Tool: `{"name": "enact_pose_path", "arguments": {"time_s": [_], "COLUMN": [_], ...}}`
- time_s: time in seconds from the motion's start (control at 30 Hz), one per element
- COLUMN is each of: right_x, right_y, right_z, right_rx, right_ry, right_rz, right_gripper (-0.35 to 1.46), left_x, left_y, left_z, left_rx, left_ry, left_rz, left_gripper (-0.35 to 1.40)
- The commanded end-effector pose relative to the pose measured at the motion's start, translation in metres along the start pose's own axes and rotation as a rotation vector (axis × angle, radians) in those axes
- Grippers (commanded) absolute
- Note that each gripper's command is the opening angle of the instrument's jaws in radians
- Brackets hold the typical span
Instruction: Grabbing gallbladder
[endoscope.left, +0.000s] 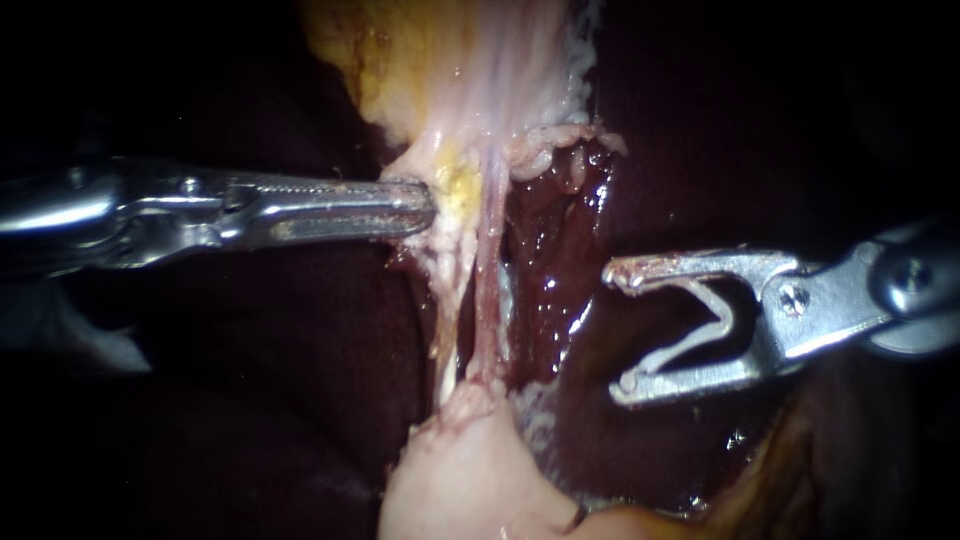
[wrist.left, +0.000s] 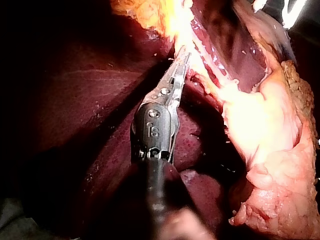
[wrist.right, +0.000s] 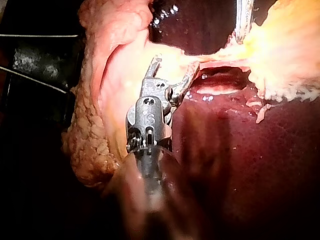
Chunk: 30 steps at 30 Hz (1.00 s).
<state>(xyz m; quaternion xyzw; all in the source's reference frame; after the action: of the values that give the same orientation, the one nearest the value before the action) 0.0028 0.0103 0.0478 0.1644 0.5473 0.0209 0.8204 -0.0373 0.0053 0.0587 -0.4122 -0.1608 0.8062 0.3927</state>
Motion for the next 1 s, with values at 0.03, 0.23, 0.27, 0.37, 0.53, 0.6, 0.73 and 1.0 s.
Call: {"name": "enact_pose_path", "arguments": {"time_s": [0.03,0.23,0.27,0.37,0.53,0.6,0.73,1.0], "right_x": [0.0000,0.0000,0.0000,0.0000,0.0000,0.0000,0.0000,0.0000], "right_y": [0.0000,0.0000,0.0000,0.0000,0.0000,0.0000,0.0000,0.0000], "right_z": [0.0000,0.0000,0.0000,0.0000,0.0000,0.0000,0.0000,0.0000], "right_rx": [0.000,0.000,0.000,0.000,0.000,0.000,0.000,0.000], "right_ry": [0.000,0.000,0.000,0.000,0.000,0.000,0.000,0.000], "right_rz": [0.000,0.000,0.000,0.000,0.000,0.000,0.000,0.000], "right_gripper": [0.46,0.46,0.46,0.46,0.46,0.47,0.47,0.47], "left_x": [0.0000,0.0000,0.0000,0.0000,0.0000,0.0001,0.0002,0.0019], "left_y": [0.0001,0.0003,0.0003,0.0005,0.0013,0.0016,0.0020,0.0018], "left_z": [-0.0001,-0.0003,-0.0003,-0.0005,-0.0014,-0.0020,-0.0030,-0.0059], "left_rx": [0.000,-0.001,-0.001,-0.004,-0.010,-0.013,-0.019,-0.023], "left_ry": [0.000,0.000,0.000,-0.003,0.004,0.006,0.013,0.043], "left_rz": [0.000,0.000,-0.001,-0.001,0.000,-0.001,0.011,0.016], "left_gripper": [-0.35,-0.35,-0.35,-0.20,0.22,0.36,0.57,0.78]}}
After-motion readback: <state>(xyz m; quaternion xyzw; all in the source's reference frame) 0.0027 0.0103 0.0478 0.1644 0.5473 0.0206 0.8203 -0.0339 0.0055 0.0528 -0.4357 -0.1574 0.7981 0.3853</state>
